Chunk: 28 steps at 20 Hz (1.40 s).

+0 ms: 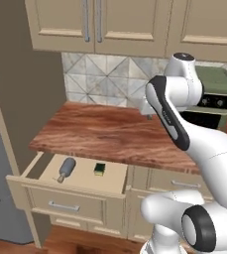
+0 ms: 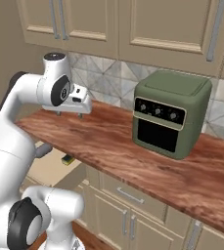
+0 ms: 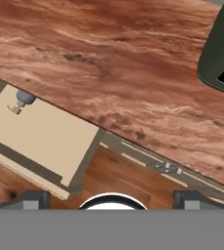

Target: Restock the sink supplies by placing the sponge and soap dispenser on the counter and next to the sink. Make sure the soap dispenser is upright.

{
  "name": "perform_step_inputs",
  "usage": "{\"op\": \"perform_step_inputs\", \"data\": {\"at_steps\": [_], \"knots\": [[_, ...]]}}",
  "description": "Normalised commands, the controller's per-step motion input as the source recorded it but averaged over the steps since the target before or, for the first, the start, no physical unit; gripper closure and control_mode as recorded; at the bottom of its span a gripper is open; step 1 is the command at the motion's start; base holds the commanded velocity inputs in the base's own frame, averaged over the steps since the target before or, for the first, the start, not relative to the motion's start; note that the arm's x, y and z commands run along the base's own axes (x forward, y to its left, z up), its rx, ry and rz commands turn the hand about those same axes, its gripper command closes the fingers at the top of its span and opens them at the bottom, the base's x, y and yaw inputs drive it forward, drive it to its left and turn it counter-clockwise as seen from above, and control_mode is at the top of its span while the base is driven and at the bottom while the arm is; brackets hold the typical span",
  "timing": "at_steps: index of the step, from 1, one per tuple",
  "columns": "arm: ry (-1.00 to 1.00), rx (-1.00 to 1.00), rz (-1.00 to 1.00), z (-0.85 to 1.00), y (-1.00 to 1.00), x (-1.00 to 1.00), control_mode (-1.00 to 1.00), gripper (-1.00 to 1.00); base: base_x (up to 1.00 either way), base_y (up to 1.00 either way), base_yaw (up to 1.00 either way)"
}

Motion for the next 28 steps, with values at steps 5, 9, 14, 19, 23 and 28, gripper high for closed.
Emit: {"op": "perform_step_inputs", "data": {"at_steps": [5, 9, 14, 19, 23, 28], "knots": [[0.0, 0.0, 0.0, 0.0, 0.0, 0.0, 1.0, -1.0, 0.4, -0.31, 0.27], [0.0, 0.0, 0.0, 0.0, 0.0, 0.0, 1.0, -1.0, 0.38, -0.32, 0.27], [0.0, 0.0, 0.0, 0.0, 0.0, 0.0, 1.0, -1.0, 0.21, -0.19, 0.24], [0.0, 0.0, 0.0, 0.0, 0.0, 0.0, 1.0, -1.0, 0.01, -0.04, 0.09], [0.0, 0.0, 0.0, 0.0, 0.0, 0.0, 1.0, -1.0, 0.01, 0.0, 0.0], [0.09, 0.03, -0.07, -0.55, 0.27, -0.11, -1.0, -1.0, 0.0, 0.0, 0.0]]}}
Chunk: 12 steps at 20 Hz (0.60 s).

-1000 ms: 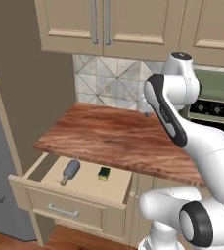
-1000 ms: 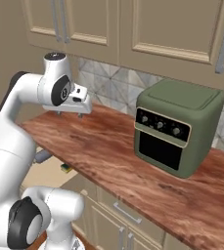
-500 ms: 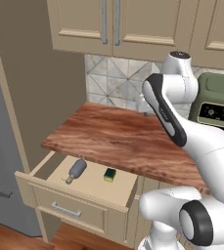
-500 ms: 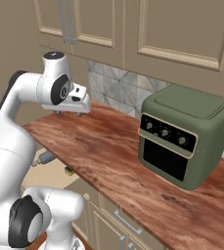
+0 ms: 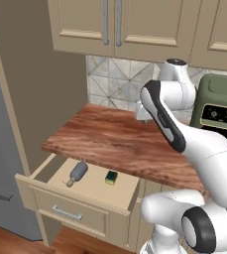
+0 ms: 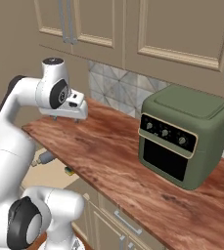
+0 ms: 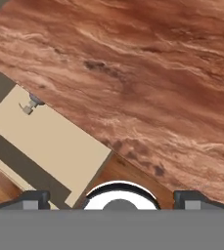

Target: Restock the sink supplies by placing the sponge and soap dispenser on the counter and next to the sink. Make sure the soap dispenser is upright.

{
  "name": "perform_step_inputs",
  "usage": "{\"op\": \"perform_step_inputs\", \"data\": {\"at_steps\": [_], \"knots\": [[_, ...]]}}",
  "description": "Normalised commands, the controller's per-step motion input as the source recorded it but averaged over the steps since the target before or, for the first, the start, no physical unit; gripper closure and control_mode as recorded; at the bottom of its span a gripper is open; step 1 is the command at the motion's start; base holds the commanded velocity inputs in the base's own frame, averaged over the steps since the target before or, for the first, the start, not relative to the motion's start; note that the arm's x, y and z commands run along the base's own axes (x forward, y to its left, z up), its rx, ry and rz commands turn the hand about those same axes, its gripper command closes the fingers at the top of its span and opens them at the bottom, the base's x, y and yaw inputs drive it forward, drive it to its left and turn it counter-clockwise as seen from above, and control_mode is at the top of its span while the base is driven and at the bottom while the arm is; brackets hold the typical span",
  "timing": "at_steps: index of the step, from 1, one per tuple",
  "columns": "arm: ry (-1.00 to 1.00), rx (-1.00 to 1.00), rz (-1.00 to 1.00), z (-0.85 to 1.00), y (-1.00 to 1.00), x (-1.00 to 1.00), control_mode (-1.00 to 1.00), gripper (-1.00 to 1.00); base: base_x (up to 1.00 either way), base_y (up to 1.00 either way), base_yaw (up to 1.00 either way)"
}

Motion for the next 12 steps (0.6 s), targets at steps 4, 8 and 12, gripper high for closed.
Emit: {"op": "perform_step_inputs", "data": {"at_steps": [4, 8, 12], "knots": [[0.16, 0.03, -0.22, -1.0, 1.0, -0.21, -1.0, -1.0, 0.0, 0.0, 0.0], [0.15, 0.02, -0.25, -1.0, 1.0, -0.19, -1.0, -1.0, 0.0, 0.0, 0.0], [0.26, 0.02, -0.2, -1.0, 1.0, -0.07, -1.0, -1.0, 0.0, 0.0, 0.0]]}}
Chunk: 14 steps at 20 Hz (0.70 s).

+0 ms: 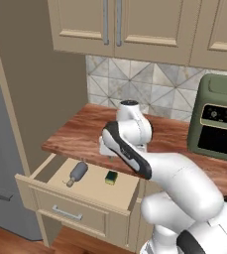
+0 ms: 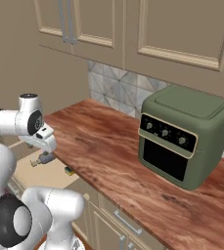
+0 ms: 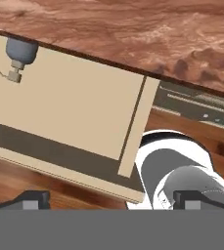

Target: Restock the sink supplies by placing the sponge and soap dispenser on the counter and next to the sink. Make sure the soap dispenser is upright.

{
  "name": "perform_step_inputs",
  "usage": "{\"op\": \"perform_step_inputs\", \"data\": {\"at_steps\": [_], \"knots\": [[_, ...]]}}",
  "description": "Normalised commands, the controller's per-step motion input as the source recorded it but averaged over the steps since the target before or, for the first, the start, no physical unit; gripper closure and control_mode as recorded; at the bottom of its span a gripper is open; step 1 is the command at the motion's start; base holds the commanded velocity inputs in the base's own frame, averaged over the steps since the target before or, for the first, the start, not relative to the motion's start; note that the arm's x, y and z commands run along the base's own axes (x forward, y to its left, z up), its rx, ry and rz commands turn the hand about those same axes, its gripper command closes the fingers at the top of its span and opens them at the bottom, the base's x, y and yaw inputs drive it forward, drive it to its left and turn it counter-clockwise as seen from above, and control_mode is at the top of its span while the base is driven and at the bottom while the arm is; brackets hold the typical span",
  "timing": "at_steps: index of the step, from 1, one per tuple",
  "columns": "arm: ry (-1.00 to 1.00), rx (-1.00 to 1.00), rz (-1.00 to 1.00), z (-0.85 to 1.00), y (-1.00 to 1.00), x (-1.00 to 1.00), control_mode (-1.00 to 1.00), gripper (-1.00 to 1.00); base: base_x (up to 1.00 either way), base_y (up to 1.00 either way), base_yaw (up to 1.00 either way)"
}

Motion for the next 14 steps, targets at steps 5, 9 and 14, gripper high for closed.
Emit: {"op": "perform_step_inputs", "data": {"at_steps": [5, 9, 14], "knots": [[0.44, 0.0, -0.13, -0.95, 0.86, 0.26, -1.0, -1.0, 0.0, 0.0, 0.0], [0.27, 0.0, -0.13, -0.42, 0.65, 0.52, -1.0, -1.0, 0.0, 0.0, 0.0], [0.12, 0.0, -0.06, -0.18, 0.43, 0.44, -1.0, -1.0, 0.0, 0.0, 0.0]]}}
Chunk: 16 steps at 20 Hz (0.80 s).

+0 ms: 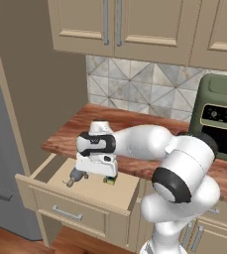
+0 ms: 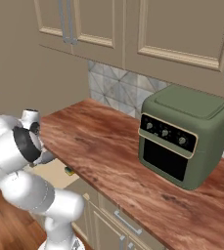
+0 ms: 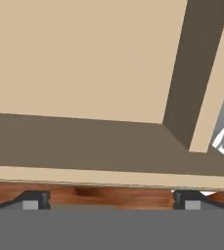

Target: Restock the sink supplies by placing the sponge and soap dispenser on the counter and next to the sink. Make sure the soap dispenser is upright.

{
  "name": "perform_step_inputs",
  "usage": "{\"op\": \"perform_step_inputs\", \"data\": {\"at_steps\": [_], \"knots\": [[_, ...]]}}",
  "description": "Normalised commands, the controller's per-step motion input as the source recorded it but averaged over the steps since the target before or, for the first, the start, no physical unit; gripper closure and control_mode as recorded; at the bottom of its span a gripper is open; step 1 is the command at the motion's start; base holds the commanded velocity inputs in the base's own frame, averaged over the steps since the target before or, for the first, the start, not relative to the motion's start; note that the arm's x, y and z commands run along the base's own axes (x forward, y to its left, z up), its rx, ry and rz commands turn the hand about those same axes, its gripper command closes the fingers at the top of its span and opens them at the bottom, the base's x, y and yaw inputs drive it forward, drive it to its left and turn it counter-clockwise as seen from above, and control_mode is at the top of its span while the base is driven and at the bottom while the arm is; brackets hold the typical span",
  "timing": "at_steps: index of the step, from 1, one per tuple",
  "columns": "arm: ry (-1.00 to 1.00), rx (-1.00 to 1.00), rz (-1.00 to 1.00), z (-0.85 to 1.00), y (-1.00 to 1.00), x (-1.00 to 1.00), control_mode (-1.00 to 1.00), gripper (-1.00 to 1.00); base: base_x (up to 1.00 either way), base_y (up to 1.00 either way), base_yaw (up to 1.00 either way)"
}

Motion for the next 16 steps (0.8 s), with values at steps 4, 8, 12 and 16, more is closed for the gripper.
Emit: {"op": "perform_step_inputs", "data": {"at_steps": [4, 8, 12, 16], "knots": [[0.11, 0.0, 0.0, -0.32, 0.32, 0.44, -1.0, -1.0, 0.0, 0.0, 0.0], [0.02, -0.01, 0.0, -0.69, 0.22, 0.21, -1.0, -1.0, 0.0, 0.0, 0.0], [-0.07, -0.02, 0.0, -0.66, 0.1, 0.03, -1.0, -1.0, 0.0, 0.0, 0.0], [-0.05, 0.0, 0.0, -0.47, 0.03, 0.25, -1.0, -1.0, 0.0, 0.0, 0.0]]}}
